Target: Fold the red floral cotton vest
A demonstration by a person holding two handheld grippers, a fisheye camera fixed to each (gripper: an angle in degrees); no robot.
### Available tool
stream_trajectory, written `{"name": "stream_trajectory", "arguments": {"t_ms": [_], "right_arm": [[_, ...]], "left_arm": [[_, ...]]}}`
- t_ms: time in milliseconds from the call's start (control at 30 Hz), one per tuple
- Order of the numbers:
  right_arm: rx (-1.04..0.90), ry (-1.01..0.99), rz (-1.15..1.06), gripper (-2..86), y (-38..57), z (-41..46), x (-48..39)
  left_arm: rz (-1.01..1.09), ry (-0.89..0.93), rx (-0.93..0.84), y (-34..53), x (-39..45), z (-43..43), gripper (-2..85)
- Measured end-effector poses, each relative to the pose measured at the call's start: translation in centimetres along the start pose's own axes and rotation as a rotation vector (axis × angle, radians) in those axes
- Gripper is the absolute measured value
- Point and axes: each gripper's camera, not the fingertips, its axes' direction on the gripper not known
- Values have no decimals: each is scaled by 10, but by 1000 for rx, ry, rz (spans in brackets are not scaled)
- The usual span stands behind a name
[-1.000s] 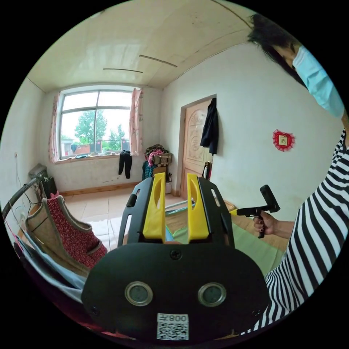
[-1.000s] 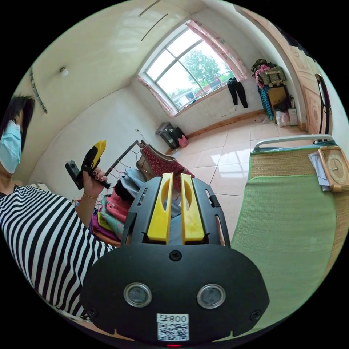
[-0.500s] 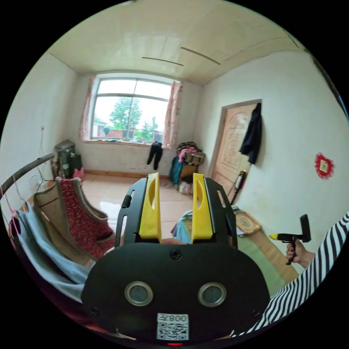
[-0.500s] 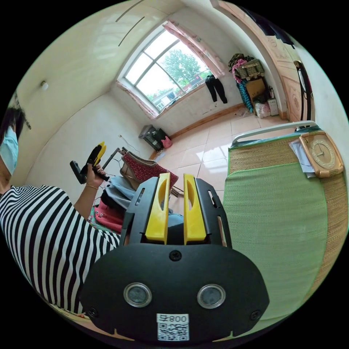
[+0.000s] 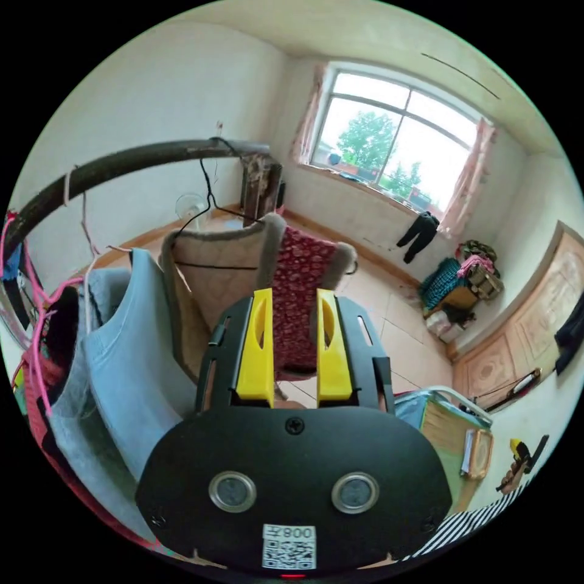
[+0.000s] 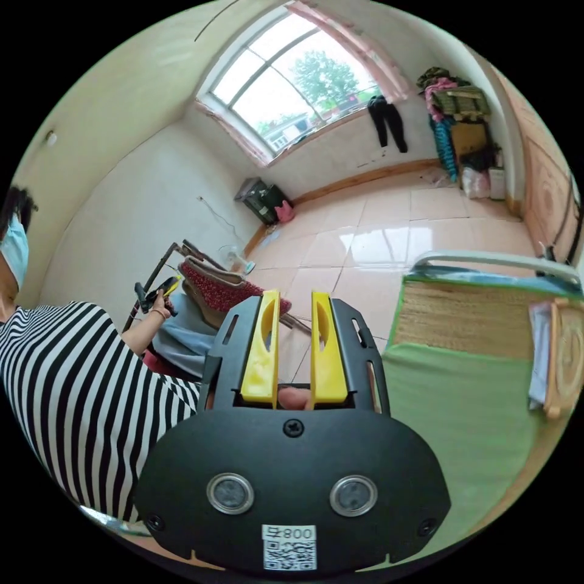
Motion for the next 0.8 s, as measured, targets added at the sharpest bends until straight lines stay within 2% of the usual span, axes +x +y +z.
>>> {"name": "stream_trajectory", "arguments": {"t_ms": [133,267,400,700,800], "right_arm": [[-166,-58,-177,90,-118,102,-28],[-312,-136,-365,93,-199,194,-74],[-403,-201,-488,94,-239,265,-113],[-554,-436,-843,103,-312,442,-255],[-603,-526,-950,105,-325,501,-308]], "left_arm": [[-30,30,-30,-42,-23,35,118],[-22,160,-140,-76,-38,79,92],[37,283,-162,-91,-29,91,41],[29,464,-59,-96,-11,75,30],[17,475,-36,-99,-5,72,29]]}}
